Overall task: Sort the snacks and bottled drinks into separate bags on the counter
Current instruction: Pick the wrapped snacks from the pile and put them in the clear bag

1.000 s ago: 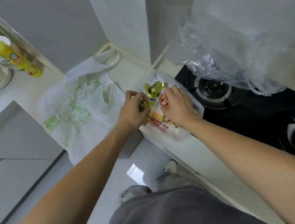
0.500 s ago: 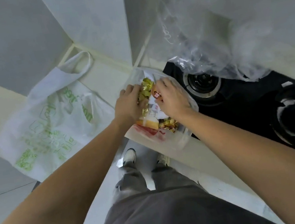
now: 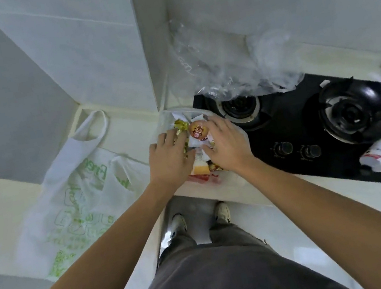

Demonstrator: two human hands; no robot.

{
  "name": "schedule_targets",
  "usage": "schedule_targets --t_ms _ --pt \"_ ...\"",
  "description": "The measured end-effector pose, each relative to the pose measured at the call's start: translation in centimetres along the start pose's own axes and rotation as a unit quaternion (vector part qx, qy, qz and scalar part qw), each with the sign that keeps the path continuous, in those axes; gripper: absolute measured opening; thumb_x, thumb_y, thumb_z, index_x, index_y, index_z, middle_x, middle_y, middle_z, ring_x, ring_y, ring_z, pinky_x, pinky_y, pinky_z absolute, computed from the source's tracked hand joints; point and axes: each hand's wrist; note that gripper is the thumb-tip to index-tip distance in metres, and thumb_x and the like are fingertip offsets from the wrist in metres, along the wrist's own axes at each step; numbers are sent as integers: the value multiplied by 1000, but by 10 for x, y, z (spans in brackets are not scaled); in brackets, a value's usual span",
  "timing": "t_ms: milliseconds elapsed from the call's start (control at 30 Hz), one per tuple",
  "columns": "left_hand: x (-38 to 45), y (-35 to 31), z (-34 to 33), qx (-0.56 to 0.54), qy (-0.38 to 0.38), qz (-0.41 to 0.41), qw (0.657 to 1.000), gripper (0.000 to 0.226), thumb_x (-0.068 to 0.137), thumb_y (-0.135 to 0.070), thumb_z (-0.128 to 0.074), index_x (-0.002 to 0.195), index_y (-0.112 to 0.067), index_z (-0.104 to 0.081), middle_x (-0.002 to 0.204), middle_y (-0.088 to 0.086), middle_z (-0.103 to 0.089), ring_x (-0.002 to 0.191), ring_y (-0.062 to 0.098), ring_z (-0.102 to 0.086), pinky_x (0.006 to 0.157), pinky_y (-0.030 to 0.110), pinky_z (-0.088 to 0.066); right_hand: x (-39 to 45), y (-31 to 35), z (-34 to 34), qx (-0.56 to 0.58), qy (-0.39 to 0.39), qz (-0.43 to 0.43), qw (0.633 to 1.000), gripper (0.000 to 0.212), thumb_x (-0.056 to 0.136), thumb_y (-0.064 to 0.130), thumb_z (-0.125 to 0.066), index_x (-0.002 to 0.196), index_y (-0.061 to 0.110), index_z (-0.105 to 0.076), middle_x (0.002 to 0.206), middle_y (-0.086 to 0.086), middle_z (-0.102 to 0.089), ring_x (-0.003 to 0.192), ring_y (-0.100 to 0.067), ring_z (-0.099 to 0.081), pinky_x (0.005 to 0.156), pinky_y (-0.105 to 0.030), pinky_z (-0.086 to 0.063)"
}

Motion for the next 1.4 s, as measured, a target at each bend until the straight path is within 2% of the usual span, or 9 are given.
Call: schedule_targets --t_ms 100,167,300,467,633,800,933,1133,1400 --pt "4 -17 8 0 -13 -44 999 53 91 -47 -52 139 -24 -54 135 1 -57 117 28 -53 87 43 -46 -23 -10 11 7 -22 -26 999 60 91 41 -65 143 15 -52 147 -9 -51 132 -31 -48 102 -48 -51" --pt "9 -32 9 4 -18 -80 997 50 90 -48 -53 132 -22 -57 132 1 -58 116 28 -53 88 44 -45 -41 -22 20 3 -36 -50 998 57 91 42 -64 139 14 -55 145 -11 -53 130 -33 -50 98 -49 -52" --pt "17 -73 9 18 -4 -130 991 48 91 -46 -56 132 -21 -56 136 4 -58 124 30 -52 97 48 -44 -82 -52 38 -13 -63 -100 993 60 93 45 -65 144 15 -53 150 -10 -51 136 -30 -47 102 -47 -49" --pt "20 -171 -4 26 18 -213 977 54 94 -47 -55 140 -20 -54 143 5 -54 131 29 -47 96 49 -45 -162 -122 64 -12 -103 -186 977 66 95 49 -63 152 20 -47 157 -7 -45 143 -27 -40 111 -47 -43" --pt "3 -296 -36 11 32 -272 962 56 95 -49 -57 142 -20 -53 147 6 -52 135 30 -45 100 50 -45 -250 -206 89 0 -126 -251 960 66 96 50 -62 152 19 -47 157 -8 -46 144 -29 -40 111 -47 -40" --pt "-25 -421 -74 -2 57 -282 958 56 96 -48 -58 143 -18 -52 144 6 -53 132 30 -46 97 51 -45 -335 -293 115 -12 -139 -261 955 63 95 50 -62 149 20 -49 148 -4 -52 135 -27 -46 106 -45 -46" --pt "-40 -496 -94 -10 74 -291 954 53 95 -47 -59 139 -18 -53 138 5 -55 125 31 -48 93 49 -45 -383 -354 131 -8 -116 -296 948 66 96 51 -60 153 21 -44 156 -5 -45 144 -28 -39 113 -47 -39" --pt "-24 -560 -121 5 86 -285 955 55 96 -49 -57 142 -20 -50 135 5 -55 123 29 -49 92 46 -46 -404 -435 141 0 -114 -316 942 62 93 46 -64 146 17 -49 146 -8 -52 133 -31 -46 101 -48 -48" --pt "38 -630 -182 -31 106 -285 952 50 96 -45 -57 138 -18 -54 133 6 -58 122 32 -51 90 47 -49 -388 -542 141 10 -42 -338 940 66 97 47 -61 153 19 -39 157 -6 -40 141 -29 -37 108 -47 -44"
Point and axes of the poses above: each hand's wrist, its own x-axis towards the middle knuckle, its own z-axis out of the back of the hand, y = z × x
